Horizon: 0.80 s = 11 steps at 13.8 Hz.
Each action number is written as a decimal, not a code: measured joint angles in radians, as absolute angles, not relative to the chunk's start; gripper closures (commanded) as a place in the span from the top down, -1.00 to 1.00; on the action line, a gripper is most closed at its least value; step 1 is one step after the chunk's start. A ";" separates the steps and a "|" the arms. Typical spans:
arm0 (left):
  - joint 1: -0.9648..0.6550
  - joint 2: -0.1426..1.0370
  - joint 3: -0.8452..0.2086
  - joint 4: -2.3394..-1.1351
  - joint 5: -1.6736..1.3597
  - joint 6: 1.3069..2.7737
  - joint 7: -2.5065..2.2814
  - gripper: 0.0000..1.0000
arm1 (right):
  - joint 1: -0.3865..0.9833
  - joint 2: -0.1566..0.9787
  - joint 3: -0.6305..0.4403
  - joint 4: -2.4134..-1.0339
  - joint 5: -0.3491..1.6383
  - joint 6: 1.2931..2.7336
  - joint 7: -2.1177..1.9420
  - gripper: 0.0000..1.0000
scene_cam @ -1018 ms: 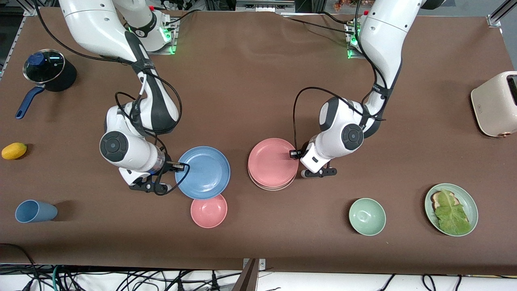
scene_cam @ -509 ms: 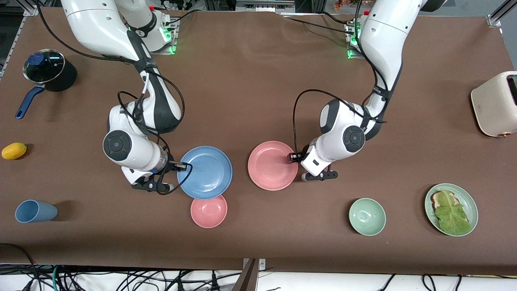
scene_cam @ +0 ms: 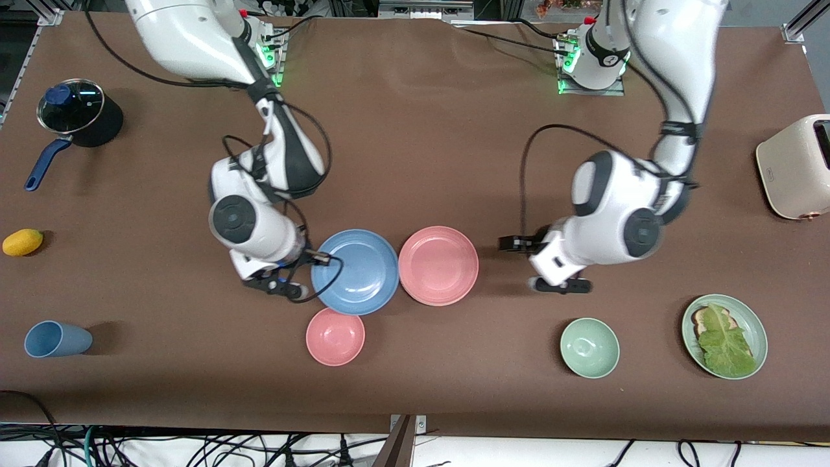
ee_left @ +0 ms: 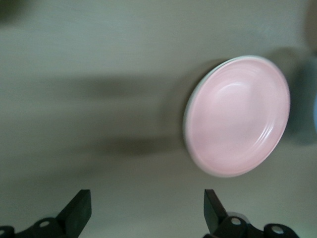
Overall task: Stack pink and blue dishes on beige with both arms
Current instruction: 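Carry the blue plate onto the pink plate while the left gripper withdraws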
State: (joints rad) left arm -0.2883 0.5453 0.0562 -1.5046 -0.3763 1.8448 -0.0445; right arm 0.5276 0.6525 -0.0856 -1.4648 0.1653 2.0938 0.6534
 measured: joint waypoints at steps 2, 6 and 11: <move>-0.190 0.524 0.059 -1.455 -0.346 1.717 0.068 1.00 | 0.581 0.653 -0.085 -1.446 0.165 2.098 0.769 -1.00; -0.063 0.492 0.061 -1.387 -0.203 1.606 0.226 1.00 | 0.656 0.670 -0.084 -1.430 0.165 2.182 0.947 -1.00; -0.071 0.365 0.041 -1.372 0.004 1.568 0.239 1.00 | 0.736 0.746 -0.084 -1.373 0.165 2.254 1.107 -1.00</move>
